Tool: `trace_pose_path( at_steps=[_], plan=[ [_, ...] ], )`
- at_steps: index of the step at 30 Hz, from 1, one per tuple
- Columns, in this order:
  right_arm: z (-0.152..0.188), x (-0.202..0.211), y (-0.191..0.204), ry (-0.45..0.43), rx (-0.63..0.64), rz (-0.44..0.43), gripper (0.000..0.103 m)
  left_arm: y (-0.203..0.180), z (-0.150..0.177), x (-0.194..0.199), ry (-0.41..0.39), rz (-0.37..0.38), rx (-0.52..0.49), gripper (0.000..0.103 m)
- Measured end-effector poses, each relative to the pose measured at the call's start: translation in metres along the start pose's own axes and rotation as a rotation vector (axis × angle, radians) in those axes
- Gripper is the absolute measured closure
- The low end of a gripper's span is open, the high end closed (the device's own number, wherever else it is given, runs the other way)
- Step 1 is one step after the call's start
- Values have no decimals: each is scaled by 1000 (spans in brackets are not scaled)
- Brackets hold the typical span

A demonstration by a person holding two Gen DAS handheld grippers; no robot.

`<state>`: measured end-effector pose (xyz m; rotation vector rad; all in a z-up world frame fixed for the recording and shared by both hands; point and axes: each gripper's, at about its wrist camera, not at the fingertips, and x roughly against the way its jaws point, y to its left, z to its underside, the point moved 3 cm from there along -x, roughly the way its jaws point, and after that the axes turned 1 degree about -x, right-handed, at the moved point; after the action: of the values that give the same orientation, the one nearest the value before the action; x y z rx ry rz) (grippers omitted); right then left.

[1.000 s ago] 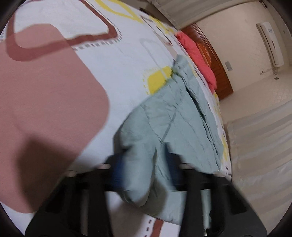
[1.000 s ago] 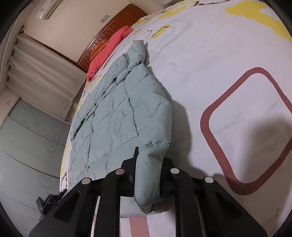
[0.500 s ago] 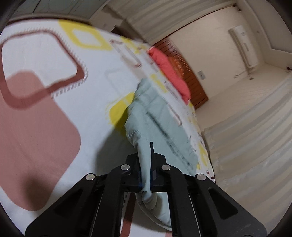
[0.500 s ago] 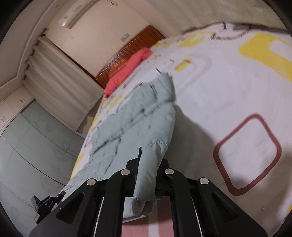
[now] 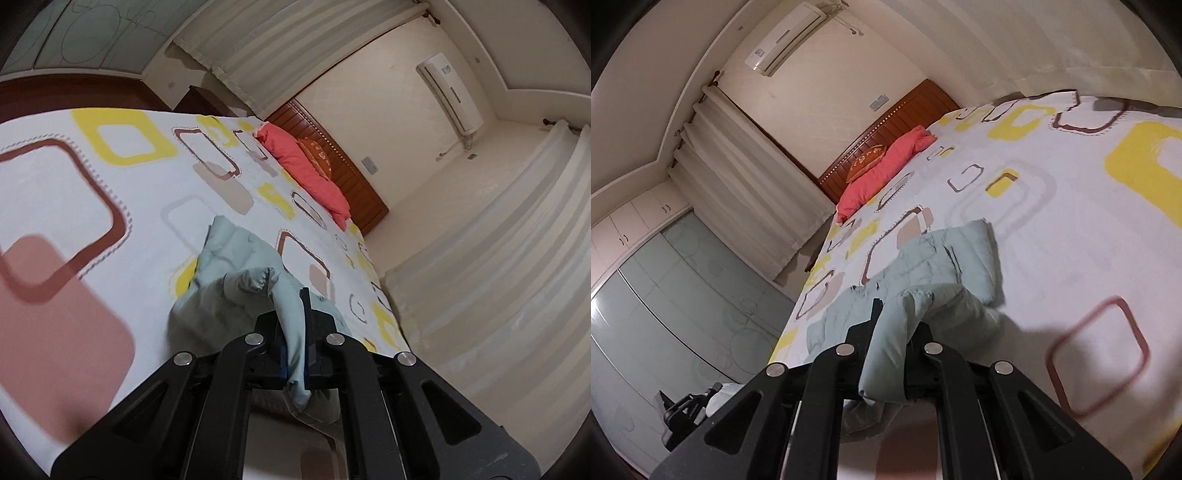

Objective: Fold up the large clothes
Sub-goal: 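Lift the hem with both grippers and fold it toward the collar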

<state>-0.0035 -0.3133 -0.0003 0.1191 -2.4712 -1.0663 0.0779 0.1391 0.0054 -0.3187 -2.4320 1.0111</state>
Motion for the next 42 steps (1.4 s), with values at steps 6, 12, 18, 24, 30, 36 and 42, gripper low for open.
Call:
trace_pose_path(
  at_steps=[6,12,18,24,30,36,42],
  plan=[
    [-45,-76,1,15,15,3,96,-1,-38,-86,12,-60,-18,99],
    [-74,-165,-22,63,-4,65,96,11,-58,-173,43,-143,-39,99],
    [-75,-239,-58,142,-42,137,96,38,-55,-256,106,-252,-76,99],
    [-64,-285,-87,208,-63,193,96,63,-39,-302,171,-316,-103,99],
    [-60,-289,-88,220,-44,202,94,69,-37,-312,191,-317,-112,98],
    [-69,-275,-77,179,-45,177,40,56,-50,-292,141,-245,-86,34],
    [-73,-251,-60,122,13,199,36,43,-54,-264,125,-228,-99,29]
  ],
)
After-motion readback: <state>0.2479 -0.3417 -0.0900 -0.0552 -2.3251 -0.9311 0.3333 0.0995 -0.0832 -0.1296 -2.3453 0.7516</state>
